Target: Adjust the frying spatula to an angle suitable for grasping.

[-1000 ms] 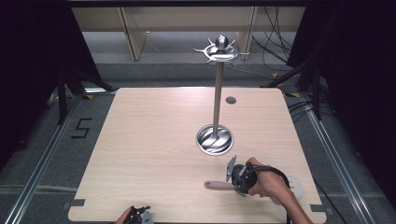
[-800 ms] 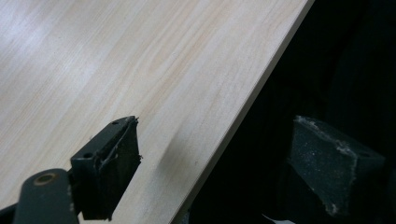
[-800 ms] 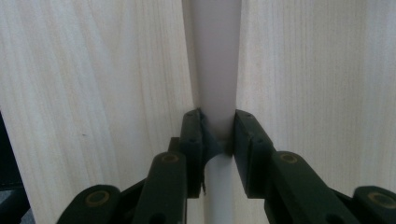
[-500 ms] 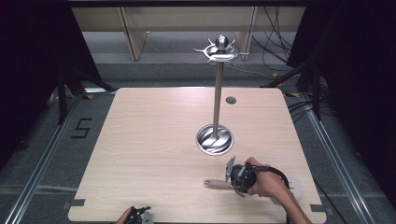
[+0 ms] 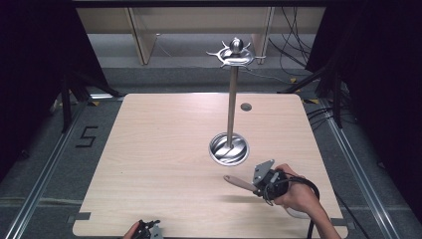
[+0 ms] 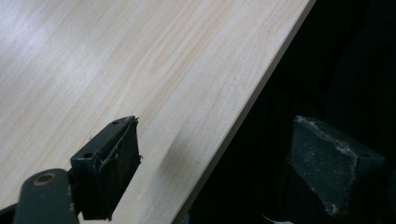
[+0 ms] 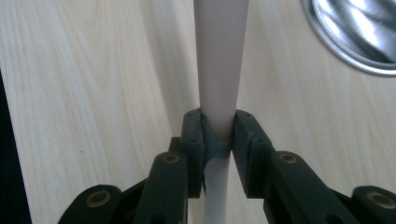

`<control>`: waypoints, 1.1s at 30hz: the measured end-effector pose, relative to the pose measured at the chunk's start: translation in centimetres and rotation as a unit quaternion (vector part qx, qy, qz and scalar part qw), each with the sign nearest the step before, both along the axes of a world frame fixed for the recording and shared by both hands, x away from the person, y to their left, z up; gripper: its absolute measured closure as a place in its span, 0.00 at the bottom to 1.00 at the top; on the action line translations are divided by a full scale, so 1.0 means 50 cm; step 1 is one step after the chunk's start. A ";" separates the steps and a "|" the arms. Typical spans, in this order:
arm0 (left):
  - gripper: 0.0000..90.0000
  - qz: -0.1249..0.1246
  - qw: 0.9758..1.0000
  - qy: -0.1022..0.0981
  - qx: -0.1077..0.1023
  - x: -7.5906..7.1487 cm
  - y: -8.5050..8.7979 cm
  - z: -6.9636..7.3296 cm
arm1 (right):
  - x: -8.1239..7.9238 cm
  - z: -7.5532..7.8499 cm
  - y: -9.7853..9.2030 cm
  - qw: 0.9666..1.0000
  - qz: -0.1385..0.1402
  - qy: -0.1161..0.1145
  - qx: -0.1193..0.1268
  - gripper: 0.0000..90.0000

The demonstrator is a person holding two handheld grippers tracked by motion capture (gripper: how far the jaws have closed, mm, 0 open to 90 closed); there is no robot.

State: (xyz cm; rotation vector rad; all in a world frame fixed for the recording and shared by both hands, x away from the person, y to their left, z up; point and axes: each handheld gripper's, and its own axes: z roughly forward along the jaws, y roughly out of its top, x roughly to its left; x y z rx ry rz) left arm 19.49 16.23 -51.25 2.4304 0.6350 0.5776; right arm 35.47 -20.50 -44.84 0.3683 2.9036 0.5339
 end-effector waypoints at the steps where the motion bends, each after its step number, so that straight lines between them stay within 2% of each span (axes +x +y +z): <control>1: 0.17 -0.003 1.000 0.004 -0.002 0.001 0.000 -0.001 | 0.000 0.004 -0.004 1.000 -0.010 -0.007 0.008 0.84; 2: 0.17 -0.004 1.000 0.005 -0.002 0.002 0.000 -0.002 | -0.002 0.008 -0.006 1.000 -0.017 -0.010 0.010 0.84; 3: 0.17 -0.005 1.000 0.005 -0.002 0.001 0.000 -0.001 | -0.002 0.012 -0.009 0.999 -0.018 -0.023 0.015 0.84; 6: 0.17 -0.001 1.000 -0.001 0.001 -0.001 0.000 0.001 | -0.002 0.027 -0.021 0.998 -0.024 -0.034 0.042 0.84; 7: 0.17 -0.001 1.000 -0.001 0.001 -0.001 0.000 0.000 | -0.004 0.034 -0.026 0.997 -0.035 -0.047 0.051 0.84; 8: 0.17 -0.001 1.000 -0.002 0.001 -0.001 0.000 0.000 | -0.002 0.045 -0.034 0.996 -0.030 -0.058 0.067 0.84; 9: 0.17 -0.001 1.000 -0.001 0.001 -0.001 0.000 0.000 | -0.002 0.045 -0.034 0.996 -0.030 -0.058 0.067 0.84; 10: 0.17 -0.001 1.000 -0.001 0.001 -0.001 0.001 0.001 | -0.005 0.052 -0.038 0.994 -0.042 -0.061 0.075 0.84; 11: 0.17 -0.005 1.000 0.005 -0.002 0.001 0.000 -0.001 | -0.006 0.062 -0.045 0.993 -0.049 -0.060 0.091 0.84; 12: 0.17 -0.004 1.000 0.005 -0.002 0.002 0.000 -0.002 | -0.011 0.070 -0.050 0.990 -0.072 -0.061 0.100 0.84; 15: 0.17 -0.006 1.000 0.006 -0.001 0.001 0.000 -0.002 | -0.012 0.090 -0.067 0.985 -0.077 -0.080 0.133 0.84; 16: 0.17 -0.003 1.000 0.005 -0.001 0.001 0.000 -0.002 | -0.011 0.098 -0.076 0.981 -0.079 -0.082 0.156 0.84; 19: 0.17 -0.001 1.000 0.003 0.002 0.000 0.000 -0.002 | -0.011 0.106 -0.082 0.980 -0.083 -0.085 0.160 0.84; 20: 0.17 -0.001 1.000 0.003 0.003 0.000 0.000 -0.001 | -0.011 0.111 -0.086 0.976 -0.085 -0.092 0.178 0.84; 22: 0.17 -0.001 1.000 0.004 0.003 0.001 0.001 -0.001 | -0.010 0.114 -0.088 0.975 -0.082 -0.094 0.182 0.84; 24: 0.17 -0.005 1.000 0.007 0.000 0.001 0.000 -0.002 | -0.010 0.120 -0.091 0.970 -0.082 -0.100 0.204 0.84; 25: 0.17 -0.005 1.000 0.006 -0.001 0.001 0.000 -0.002 | -0.013 0.122 -0.091 0.971 -0.082 -0.091 0.204 0.84; 27: 0.17 -0.005 1.000 0.005 0.000 0.001 0.001 -0.001 | -0.012 0.125 -0.094 0.967 -0.089 -0.095 0.217 0.84; 28: 0.17 -0.001 1.000 0.001 0.001 0.001 0.001 -0.001 | -0.010 0.125 -0.095 0.967 -0.090 -0.091 0.219 0.84; 29: 0.17 0.005 1.000 -0.008 0.008 0.000 0.000 -0.001 | -0.010 0.127 -0.096 0.966 -0.092 -0.098 0.221 0.84; 30: 0.17 -0.007 1.000 0.006 0.000 0.002 0.001 0.001 | -0.011 0.128 -0.095 0.965 -0.092 -0.096 0.225 0.84; 31: 0.17 -0.006 1.000 0.006 -0.003 0.001 0.001 0.001 | -0.009 0.130 -0.096 0.965 -0.081 -0.098 0.229 0.84; 33: 0.17 0.000 1.000 -0.004 -0.003 0.000 0.001 0.003 | -0.009 0.135 -0.098 0.961 -0.082 -0.097 0.244 0.84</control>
